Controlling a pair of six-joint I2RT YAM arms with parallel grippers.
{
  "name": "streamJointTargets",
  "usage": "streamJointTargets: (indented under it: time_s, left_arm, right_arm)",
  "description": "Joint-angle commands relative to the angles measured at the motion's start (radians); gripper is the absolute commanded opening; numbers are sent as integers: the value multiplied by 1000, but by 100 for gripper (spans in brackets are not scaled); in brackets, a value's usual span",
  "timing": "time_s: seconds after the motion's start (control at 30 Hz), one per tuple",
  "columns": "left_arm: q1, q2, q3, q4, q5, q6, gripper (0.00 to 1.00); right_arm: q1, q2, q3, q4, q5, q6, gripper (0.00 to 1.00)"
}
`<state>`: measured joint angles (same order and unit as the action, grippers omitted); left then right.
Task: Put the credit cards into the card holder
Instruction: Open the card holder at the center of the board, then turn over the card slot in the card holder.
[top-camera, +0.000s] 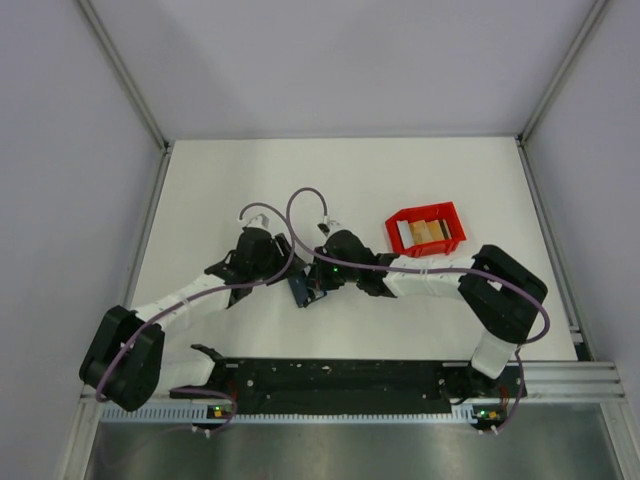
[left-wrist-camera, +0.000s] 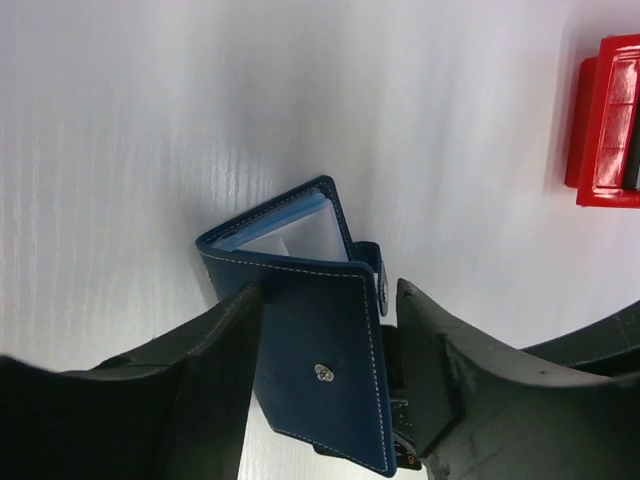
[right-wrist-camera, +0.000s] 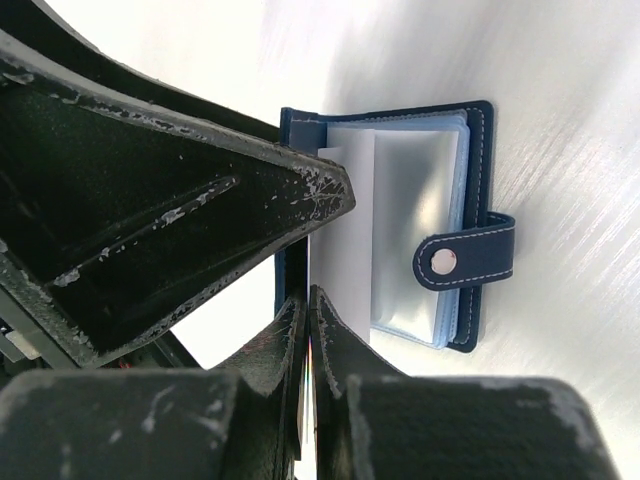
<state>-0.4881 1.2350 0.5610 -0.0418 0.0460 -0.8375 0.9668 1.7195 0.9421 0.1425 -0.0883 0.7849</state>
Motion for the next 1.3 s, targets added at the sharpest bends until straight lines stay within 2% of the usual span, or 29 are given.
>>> streamJointTargets:
  time_s: [0.0, 0.17, 0.2, 0.27, 0.33, 0.57, 0.7, 0.83, 0.97, 1.27]
  left_arm:
    - [-3, 7, -16, -10, -28, 9, 52]
    - [-3, 3, -18, -20, -34, 15, 24]
    - [-3, 1, -18, -21, -34, 17, 22]
    - [-3, 0, -18, -24, -32, 23, 8]
    - [-3, -2, -15, -29, -34, 26, 0]
    - [-3, -58, -6, -69, -35, 58, 0]
    - [0, -109, -4, -47, 32, 104, 0]
    - [0, -109, -41, 67, 165, 104, 0]
    - [-7, -63, -53, 215, 297, 16, 0]
    - [-29, -14, -102, 353, 226, -124, 0]
  right_arm:
    - [18, -46, 0, 57, -13, -6, 0]
    - [19, -44, -3, 55, -11, -6, 0]
    - [19, -46, -5, 57, -11, -6, 0]
    - [18, -47, -9, 63, -11, -3, 0]
    - [19, -47, -8, 62, -13, -1, 0]
    - [19, -34, 6, 0, 59, 13, 0]
    - [6, -86, -22, -21, 153, 7, 0]
    - [-34, -152, -65, -43, 200, -18, 0]
    - [-82, -201, -127, -60, 202, -30, 0]
    - [-105, -277, -192, -139, 205, -35, 0]
